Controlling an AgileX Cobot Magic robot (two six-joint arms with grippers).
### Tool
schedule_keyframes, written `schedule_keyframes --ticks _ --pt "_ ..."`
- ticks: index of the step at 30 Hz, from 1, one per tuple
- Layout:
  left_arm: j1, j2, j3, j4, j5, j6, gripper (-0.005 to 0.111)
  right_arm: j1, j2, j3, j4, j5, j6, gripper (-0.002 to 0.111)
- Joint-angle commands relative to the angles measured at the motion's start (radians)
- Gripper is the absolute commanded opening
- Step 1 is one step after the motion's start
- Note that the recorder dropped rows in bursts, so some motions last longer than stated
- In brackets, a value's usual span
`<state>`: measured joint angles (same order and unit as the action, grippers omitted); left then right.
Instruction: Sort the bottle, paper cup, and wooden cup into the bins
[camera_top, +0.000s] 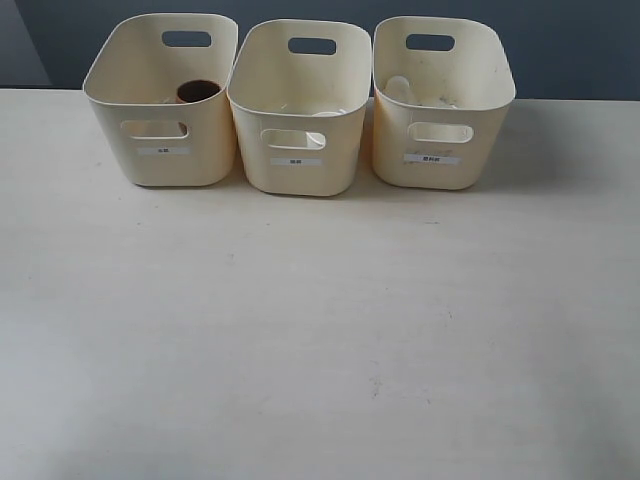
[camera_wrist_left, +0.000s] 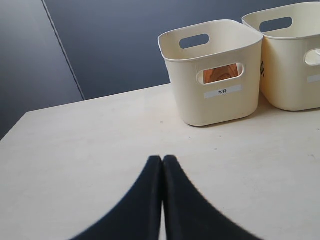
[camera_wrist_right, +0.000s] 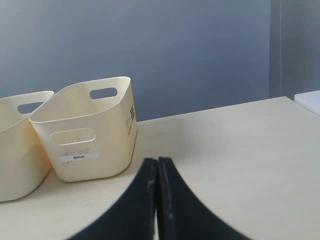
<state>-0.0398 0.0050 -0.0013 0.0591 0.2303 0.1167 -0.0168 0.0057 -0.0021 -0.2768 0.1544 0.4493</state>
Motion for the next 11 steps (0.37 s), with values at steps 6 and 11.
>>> schedule_keyframes --ticks 6,11 --pt "-0.003 -0.005 0.001 0.007 -0.005 -0.002 0.000 -0.007 -0.006 0.002 -0.006 -0.007 -0.004 -0.001" --pt "-0.003 -0.005 0.001 0.007 -0.005 -0.002 0.000 -0.007 -0.006 0.002 -0.006 -0.007 -0.004 -0.001"
